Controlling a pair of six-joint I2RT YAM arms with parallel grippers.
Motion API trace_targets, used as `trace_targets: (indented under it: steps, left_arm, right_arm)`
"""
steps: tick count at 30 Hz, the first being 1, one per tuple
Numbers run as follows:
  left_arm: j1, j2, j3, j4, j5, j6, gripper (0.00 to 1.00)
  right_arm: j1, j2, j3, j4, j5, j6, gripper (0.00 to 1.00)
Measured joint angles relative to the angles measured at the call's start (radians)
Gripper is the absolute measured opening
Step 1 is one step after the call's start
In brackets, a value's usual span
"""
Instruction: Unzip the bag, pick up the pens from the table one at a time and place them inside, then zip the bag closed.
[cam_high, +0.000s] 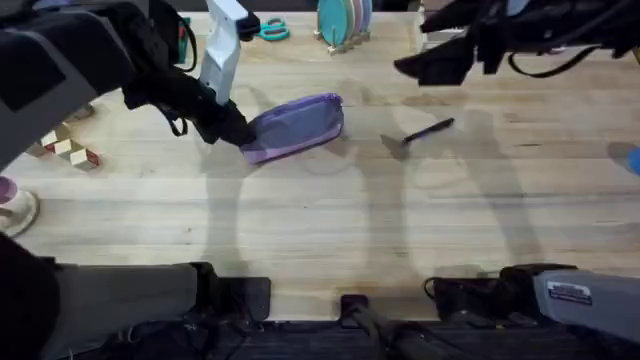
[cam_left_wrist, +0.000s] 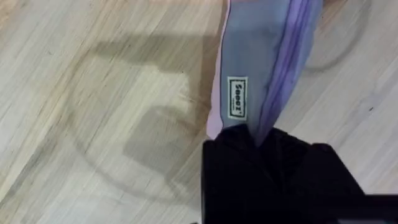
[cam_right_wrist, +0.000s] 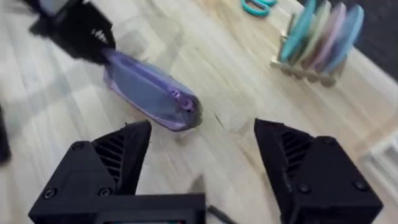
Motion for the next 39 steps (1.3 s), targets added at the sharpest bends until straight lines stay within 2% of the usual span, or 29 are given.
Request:
trace_targets:
  steps: [8,12,19,39]
  left_arm:
    - [0.0,0.0,0.0,0.0,0.0,0.0,0.042]
    - [0.0,0.0,0.0,0.0,0.0,0.0,0.042]
    - [0.0,0.0,0.0,0.0,0.0,0.0,0.042]
    - [0.0,0.0,0.0,0.0,0.0,0.0,0.042]
  right_arm:
    - [0.073,0.013,0.0,-0.009,-0.003,-0.336,0.996]
    - [0.081,0.035,0.0,-0.012,-0.007,-0.439,0.996]
    - [0.082,0.053,0.0,-0.013,-0.007,-0.496,0.996]
    - [0.097,0.087,0.0,-0.015,-0.007,-0.513,0.996]
